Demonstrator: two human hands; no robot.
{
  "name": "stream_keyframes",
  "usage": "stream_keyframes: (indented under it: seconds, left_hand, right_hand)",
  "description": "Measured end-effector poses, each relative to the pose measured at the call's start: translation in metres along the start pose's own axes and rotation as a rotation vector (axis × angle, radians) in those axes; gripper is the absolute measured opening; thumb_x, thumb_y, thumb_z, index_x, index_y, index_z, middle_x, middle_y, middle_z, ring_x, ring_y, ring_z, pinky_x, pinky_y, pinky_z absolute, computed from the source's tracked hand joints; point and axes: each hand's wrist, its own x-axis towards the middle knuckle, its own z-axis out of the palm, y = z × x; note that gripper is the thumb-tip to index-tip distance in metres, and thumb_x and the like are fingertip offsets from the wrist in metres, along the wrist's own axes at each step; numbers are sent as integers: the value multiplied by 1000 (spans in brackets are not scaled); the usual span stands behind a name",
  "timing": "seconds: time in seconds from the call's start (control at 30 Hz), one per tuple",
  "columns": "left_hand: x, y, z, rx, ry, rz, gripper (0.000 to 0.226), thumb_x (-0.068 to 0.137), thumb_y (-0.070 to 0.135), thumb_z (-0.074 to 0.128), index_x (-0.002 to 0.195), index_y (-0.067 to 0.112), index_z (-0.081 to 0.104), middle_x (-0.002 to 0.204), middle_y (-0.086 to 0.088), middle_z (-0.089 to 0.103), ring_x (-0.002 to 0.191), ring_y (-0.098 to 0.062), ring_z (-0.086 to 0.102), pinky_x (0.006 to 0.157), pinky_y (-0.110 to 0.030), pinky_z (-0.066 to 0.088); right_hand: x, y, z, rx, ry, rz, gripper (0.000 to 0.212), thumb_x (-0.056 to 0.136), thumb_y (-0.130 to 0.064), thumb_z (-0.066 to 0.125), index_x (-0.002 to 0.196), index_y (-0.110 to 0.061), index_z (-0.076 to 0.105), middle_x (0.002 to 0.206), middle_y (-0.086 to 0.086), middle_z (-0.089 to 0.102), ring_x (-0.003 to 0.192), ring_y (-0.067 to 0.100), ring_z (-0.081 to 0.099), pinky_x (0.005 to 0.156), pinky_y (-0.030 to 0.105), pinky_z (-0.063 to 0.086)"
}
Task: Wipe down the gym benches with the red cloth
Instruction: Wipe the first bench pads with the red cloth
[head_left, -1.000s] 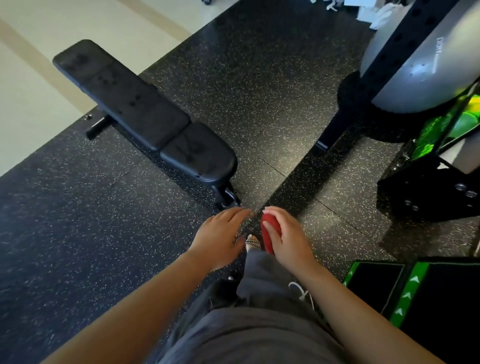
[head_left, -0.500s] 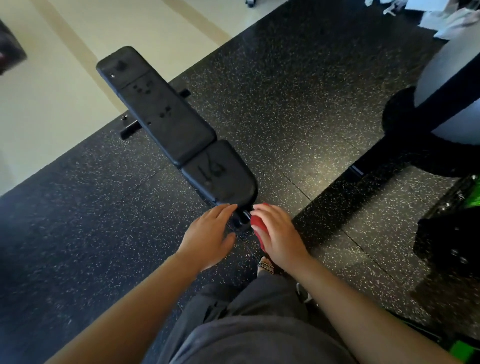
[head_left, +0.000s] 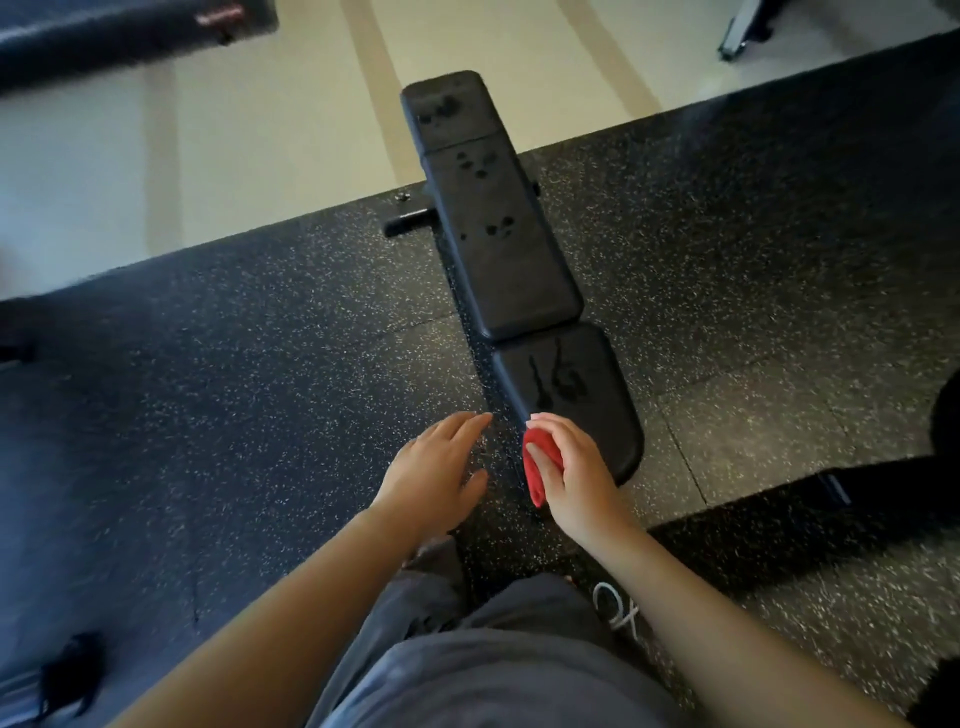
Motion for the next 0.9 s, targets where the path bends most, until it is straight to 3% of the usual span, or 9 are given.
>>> stream_keyframes:
  seconds: [0.17, 0.3, 0.4, 0.73, 0.9]
  left_hand:
    - [14, -82, -48, 31, 26, -20, 64, 92, 36, 48, 148, 29, 18, 152, 7, 28, 135, -17, 36, 108, -36, 36]
    - [25, -147, -85, 60, 40, -38, 65, 93, 37, 47, 149, 29, 17, 153, 6, 26, 137, -17, 33, 111, -36, 33]
    - [28, -185, -106, 62, 59, -60, 65, 93, 37, 48, 149, 29, 17, 153, 7, 26, 137, -17, 33, 111, -35, 31]
    - [68, -260, -153, -9, 94, -112, 65, 92, 35, 50, 149, 25, 20, 152, 5, 28, 135, -18, 35, 108, -35, 33]
    - [135, -280, -186, -4, 73, -47, 64, 92, 33, 50, 149, 24, 21, 152, 4, 28, 136, -19, 34, 110, -37, 34]
  right_hand:
    - [66, -59, 51, 6, -9, -16, 31, 97, -26, 49, 122, -11, 57, 128, 1, 56, 122, 18, 49, 106, 34, 38]
    - [113, -104, 95, 13, -22, -46, 33, 98, -31, 46, 121, -12, 58, 128, -1, 56, 120, 16, 49, 103, 22, 33]
    - [143, -130, 122, 23, -43, -66, 30, 98, -28, 48, 121, -12, 58, 128, -2, 55, 120, 15, 49, 103, 20, 32]
    - [230, -175, 160, 43, -76, -63, 31, 97, -28, 48, 122, -12, 58, 129, -2, 56, 122, 16, 49, 107, 34, 37]
    - [294, -183, 156, 43, -39, -27, 32, 97, -27, 48, 123, -10, 57, 129, 0, 55, 122, 16, 48, 107, 32, 36]
